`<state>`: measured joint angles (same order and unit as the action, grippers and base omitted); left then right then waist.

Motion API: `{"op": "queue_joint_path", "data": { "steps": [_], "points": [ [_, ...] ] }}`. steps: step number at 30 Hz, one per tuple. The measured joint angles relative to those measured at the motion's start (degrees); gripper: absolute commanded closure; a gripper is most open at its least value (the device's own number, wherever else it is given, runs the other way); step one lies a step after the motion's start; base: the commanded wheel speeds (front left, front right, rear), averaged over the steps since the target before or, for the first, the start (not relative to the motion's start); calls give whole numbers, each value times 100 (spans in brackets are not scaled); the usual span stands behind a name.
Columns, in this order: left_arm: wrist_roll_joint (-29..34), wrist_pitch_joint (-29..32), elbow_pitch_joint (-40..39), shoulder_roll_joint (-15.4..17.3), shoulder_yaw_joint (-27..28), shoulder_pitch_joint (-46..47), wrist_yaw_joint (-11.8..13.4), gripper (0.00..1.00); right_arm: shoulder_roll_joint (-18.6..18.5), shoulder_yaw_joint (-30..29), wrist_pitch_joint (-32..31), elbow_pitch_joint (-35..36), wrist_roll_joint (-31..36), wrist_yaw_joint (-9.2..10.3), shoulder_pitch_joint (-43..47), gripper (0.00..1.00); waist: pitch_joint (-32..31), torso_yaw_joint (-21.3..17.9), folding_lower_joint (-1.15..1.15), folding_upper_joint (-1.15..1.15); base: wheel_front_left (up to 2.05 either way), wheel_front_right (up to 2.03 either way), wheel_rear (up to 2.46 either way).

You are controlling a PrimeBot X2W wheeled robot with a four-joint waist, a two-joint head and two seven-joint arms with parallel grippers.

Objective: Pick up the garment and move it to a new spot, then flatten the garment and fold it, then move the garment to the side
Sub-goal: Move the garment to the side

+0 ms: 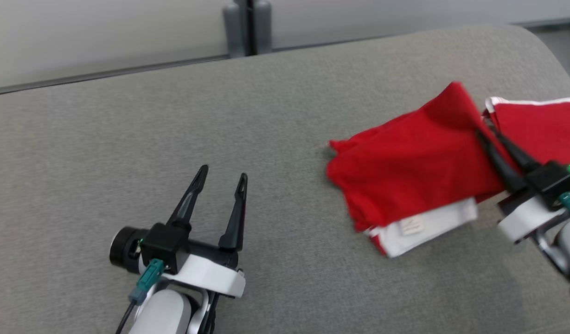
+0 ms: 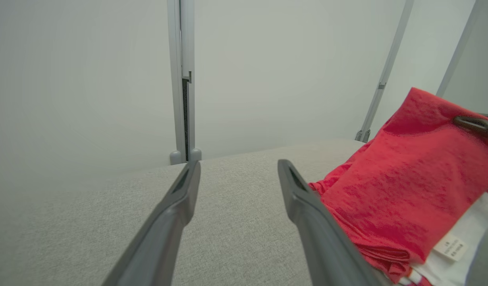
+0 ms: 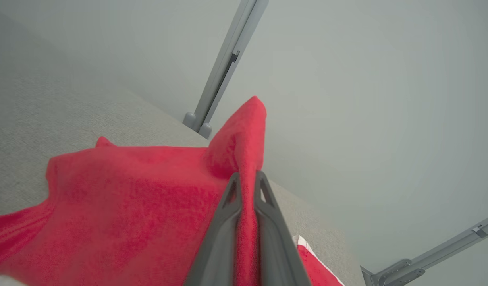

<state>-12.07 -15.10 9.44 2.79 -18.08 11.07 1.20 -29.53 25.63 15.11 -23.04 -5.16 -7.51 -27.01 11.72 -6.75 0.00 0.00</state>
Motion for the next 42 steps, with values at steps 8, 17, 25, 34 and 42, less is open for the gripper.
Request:
{"op": "queue_joint_path", "data": {
  "steps": [8, 17, 25, 34, 42],
  "points": [
    [310, -3, -163, -4, -127, 520, -147, 0, -813, 51, 1, 45, -355, 0, -755, 100, 630, -553, 0, 0, 0, 0, 0],
    [638, -2, 16, -2, -202, 939, -346, 0, -1335, -209, 0, -736, -606, 0, -1333, 100, 1444, -890, 0, 0, 0, 0, 0],
    [790, -5, 38, 0, -186, 1134, -427, 0, -1338, -661, 1, -1615, -649, -1, -1582, 100, 1924, -882, 0, 0, 0, 0, 0],
    [795, -7, 9, -20, -205, 1290, -449, 0, -1112, -690, 0, -2508, -772, 0, -1820, 0, 2043, -669, 0, 0, 0, 0, 0],
    [520, -3, -9, 1, -254, 1220, -337, 0, -995, -816, 0, -2173, -654, 0, -1871, 0, 1713, -509, 0, 0, 0, 0, 0]
  ]
}}
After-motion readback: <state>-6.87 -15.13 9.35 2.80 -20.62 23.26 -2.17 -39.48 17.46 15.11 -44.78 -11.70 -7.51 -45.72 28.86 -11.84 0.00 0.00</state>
